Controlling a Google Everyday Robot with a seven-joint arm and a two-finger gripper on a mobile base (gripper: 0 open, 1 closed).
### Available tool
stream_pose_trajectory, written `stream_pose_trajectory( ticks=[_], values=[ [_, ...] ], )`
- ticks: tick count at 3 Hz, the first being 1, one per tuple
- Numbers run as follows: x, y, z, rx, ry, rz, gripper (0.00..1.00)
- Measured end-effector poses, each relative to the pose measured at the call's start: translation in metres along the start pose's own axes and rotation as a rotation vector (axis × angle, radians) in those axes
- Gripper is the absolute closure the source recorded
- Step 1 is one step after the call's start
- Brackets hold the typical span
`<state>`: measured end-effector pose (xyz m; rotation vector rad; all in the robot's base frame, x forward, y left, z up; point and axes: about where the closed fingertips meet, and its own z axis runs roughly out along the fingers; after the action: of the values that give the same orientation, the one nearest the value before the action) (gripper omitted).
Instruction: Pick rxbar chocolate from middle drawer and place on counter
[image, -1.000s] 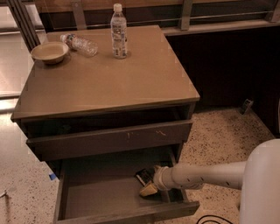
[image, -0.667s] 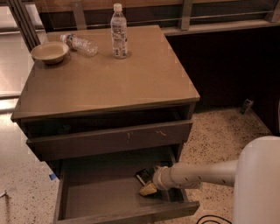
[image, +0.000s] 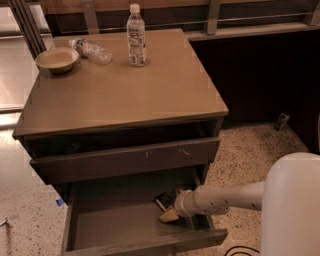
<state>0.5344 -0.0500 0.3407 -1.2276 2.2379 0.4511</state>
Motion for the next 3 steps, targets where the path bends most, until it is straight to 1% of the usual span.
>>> stream_pose_trajectory(
  ticks=[2, 3],
  values=[
    [-0.006, 0.000, -0.008, 0.000, 0.000, 0.000, 0.86],
    [-0.010, 0.012, -0.005, -0.037, 0.001, -0.016, 1.00]
  ],
)
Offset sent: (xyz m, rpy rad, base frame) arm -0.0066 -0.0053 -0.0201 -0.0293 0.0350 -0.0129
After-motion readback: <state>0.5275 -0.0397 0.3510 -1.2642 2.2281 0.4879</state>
